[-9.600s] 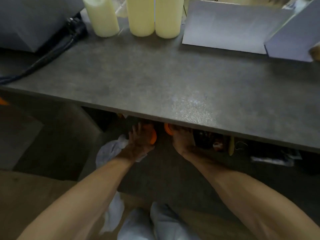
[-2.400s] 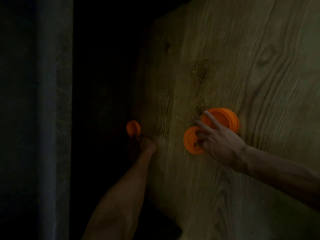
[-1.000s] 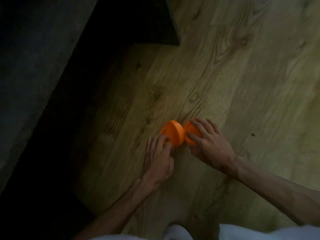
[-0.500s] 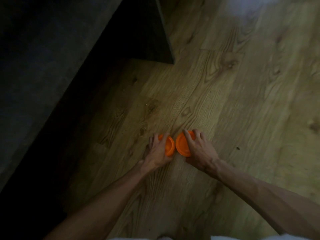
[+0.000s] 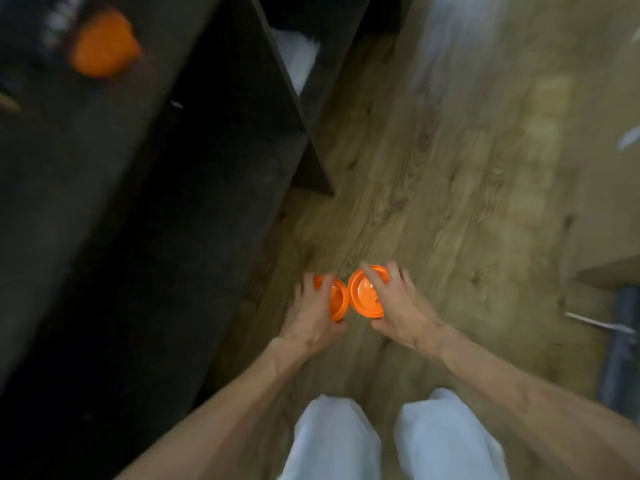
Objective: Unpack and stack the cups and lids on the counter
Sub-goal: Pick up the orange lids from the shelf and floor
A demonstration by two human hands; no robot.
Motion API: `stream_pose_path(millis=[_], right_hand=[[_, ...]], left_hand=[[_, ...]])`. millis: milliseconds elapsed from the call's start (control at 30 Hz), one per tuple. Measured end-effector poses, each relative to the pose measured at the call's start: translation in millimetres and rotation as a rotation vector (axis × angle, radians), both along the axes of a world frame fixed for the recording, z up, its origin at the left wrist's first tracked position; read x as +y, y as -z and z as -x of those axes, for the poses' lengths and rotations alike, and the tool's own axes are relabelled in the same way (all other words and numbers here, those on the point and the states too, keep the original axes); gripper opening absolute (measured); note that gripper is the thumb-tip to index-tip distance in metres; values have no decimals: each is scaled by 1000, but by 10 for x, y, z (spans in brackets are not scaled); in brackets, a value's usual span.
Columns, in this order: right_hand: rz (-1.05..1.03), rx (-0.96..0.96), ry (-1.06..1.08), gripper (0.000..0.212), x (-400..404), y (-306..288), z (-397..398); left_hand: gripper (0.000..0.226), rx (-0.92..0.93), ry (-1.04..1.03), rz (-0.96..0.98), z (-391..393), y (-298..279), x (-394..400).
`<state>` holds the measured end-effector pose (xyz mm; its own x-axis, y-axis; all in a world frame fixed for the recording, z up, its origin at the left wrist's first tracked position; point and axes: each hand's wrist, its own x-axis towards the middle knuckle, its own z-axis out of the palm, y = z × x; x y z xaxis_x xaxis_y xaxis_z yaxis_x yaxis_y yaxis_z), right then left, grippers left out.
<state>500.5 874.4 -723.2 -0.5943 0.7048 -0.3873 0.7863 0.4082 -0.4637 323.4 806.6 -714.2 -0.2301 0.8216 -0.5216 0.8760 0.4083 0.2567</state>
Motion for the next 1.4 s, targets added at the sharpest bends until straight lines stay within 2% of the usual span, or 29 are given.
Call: stream_pose_path(millis=[100,233,333,433,600,733,867,1167,1400], right_hand=[[-8,-2,19,111,129,-1354,-181],[-32,-19,5,110,285,-3036,-316],[-70,-10,-69,109,454,-3954,-301],[-104,18,-149,111,662,-4558,-81],[-159,66,-238,115,929,-4805,744],[-120,33,-283,116,1129,-4694,1505],[-95,-48,-288,114,1450,-4459,2048],[-59,-147,-228,112,2264,-4092,2442],[-9,-170,-210,115,2543,-3922,2476]], left_hand=[[96,73,92,-27,-224,-1490,104],[97,52,74,-68,-389,-3211,171],[98,-5,-5,-84,-441,-4072,186],[103,-46,-126,-152,-298,-4520,215],[106,-26,-347,-248,351,-4653,278],[106,0,-478,-226,1000,-4556,582],[107,37,-517,-178,1569,-4286,1023],[102,-51,-472,-38,2309,-3721,1963],[102,37,-478,-53,2430,-3446,2249]])
